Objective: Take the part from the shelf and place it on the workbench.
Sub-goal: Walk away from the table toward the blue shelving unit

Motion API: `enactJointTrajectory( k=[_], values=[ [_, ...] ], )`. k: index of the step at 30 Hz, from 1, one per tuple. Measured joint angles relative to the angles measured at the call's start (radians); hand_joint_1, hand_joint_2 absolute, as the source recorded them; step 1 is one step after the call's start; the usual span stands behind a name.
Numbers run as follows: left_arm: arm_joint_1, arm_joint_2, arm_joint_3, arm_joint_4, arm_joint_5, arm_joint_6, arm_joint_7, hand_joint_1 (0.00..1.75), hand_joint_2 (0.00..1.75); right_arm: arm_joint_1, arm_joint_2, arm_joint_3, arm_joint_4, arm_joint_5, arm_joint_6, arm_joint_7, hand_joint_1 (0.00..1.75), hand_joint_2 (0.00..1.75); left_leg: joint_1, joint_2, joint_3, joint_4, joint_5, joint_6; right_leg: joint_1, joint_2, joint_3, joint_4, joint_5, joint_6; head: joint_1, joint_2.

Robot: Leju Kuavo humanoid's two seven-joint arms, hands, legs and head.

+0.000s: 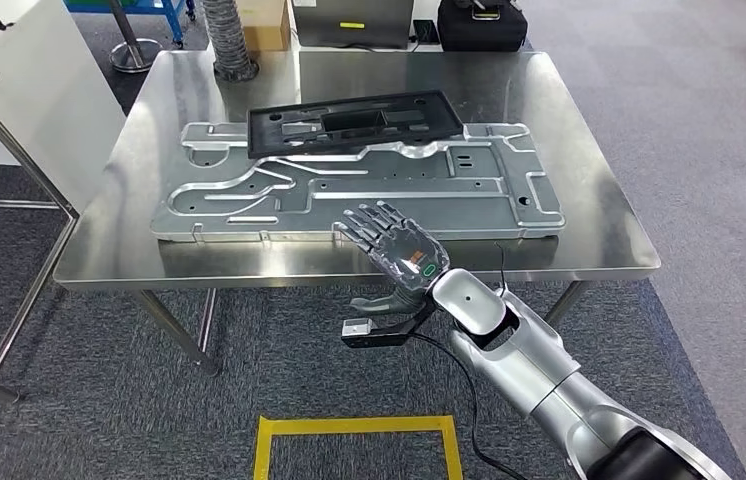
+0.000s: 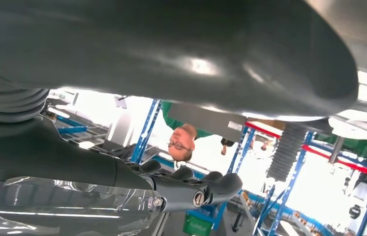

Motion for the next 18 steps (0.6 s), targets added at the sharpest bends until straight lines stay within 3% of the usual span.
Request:
enactJointTrajectory(
  k=[1,2,5,7,9,11,12,14,15,16,17,18],
  values=[
    [0.000,0.000,0.000,0.000,0.000,0.000,0.000,0.00,0.00,0.003,0.000,0.000,0.000,0.000,0.000,0.000,0.00,0.00,0.000,0.000,-0.011,0.001,0.008,-0.001,-0.001,0.000,0.001,0.027,-0.004,0.001,0.000,0.000],
    [0.001,0.000,0.000,0.000,0.000,0.000,0.000,0.00,0.00,0.005,0.000,0.000,0.000,0.001,0.000,0.000,0.00,0.00,0.000,0.000,-0.020,0.001,0.015,-0.002,-0.002,0.000,0.022,0.014,0.011,0.001,0.000,0.000],
    [0.000,0.000,0.000,0.000,0.000,0.000,0.000,0.00,0.00,0.004,0.000,-0.002,-0.002,0.001,0.000,0.000,0.00,0.00,-0.001,-0.001,-0.038,0.003,0.032,-0.012,0.001,0.000,0.167,-0.191,0.071,-0.010,0.000,0.000],
    [-0.001,0.000,0.000,0.000,0.000,0.000,0.000,0.00,0.00,0.003,0.000,-0.004,-0.004,0.002,0.000,0.001,0.00,0.00,-0.003,-0.001,-0.044,0.003,0.044,-0.023,0.007,0.001,0.218,-0.278,0.077,-0.019,0.000,0.000],
    [0.000,0.000,0.000,0.000,0.000,0.000,0.000,0.00,0.00,0.004,0.000,-0.006,-0.005,0.003,-0.001,0.002,0.00,0.00,-0.004,0.000,-0.047,0.000,0.055,-0.036,0.009,0.001,0.216,-0.289,0.083,-0.029,0.000,0.000],
    [0.001,0.000,0.000,0.000,0.000,0.000,0.000,0.00,0.00,0.005,0.000,-0.006,-0.005,0.004,-0.001,0.003,0.00,0.00,-0.002,-0.001,-0.060,0.023,0.031,-0.045,0.005,-0.002,0.206,-0.295,0.099,-0.043,0.000,0.000],
    [0.002,0.000,0.000,0.000,0.000,-0.001,0.000,0.00,0.00,0.006,0.000,-0.006,-0.005,0.004,-0.001,0.003,0.00,0.00,-0.002,-0.002,-0.076,0.062,-0.004,-0.049,0.003,-0.004,0.198,-0.298,0.109,-0.050,0.000,0.000],
    [0.003,0.001,0.000,0.000,0.000,-0.001,0.000,0.00,0.00,0.011,0.000,-0.006,-0.005,0.004,-0.002,0.005,0.00,0.00,0.000,-0.002,-0.121,0.192,-0.096,-0.054,0.005,-0.005,0.178,-0.298,0.125,-0.057,0.000,0.000],
    [0.003,0.001,0.000,0.000,0.000,-0.002,0.000,0.00,0.00,0.015,0.000,-0.006,-0.005,0.003,-0.002,0.005,0.00,0.00,0.000,-0.002,-0.137,0.253,-0.124,-0.056,0.007,-0.005,0.167,-0.296,0.132,-0.058,0.000,0.000],
    [0.003,0.001,0.000,0.000,0.000,-0.002,0.000,0.00,0.00,0.021,0.000,-0.007,-0.005,0.003,-0.003,0.006,0.00,0.00,0.000,-0.002,-0.140,0.288,-0.133,-0.057,0.008,-0.005,0.156,-0.294,0.139,-0.058,0.000,0.000],
    [0.003,0.001,0.000,0.000,0.000,-0.002,0.000,0.00,0.00,0.026,0.000,-0.008,-0.005,0.002,-0.004,0.006,0.00,0.00,0.000,-0.002,-0.124,0.286,-0.122,-0.056,0.009,-0.005,0.146,-0.291,0.145,-0.056,0.000,0.000],
    [0.003,0.002,0.000,0.000,0.000,-0.002,0.000,0.00,0.00,0.030,0.000,-0.009,-0.005,0.001,-0.005,0.007,0.00,0.00,0.000,-0.002,-0.088,0.244,-0.098,-0.054,0.009,-0.005,0.136,-0.287,0.150,-0.054,0.000,0.000]
  ],
)
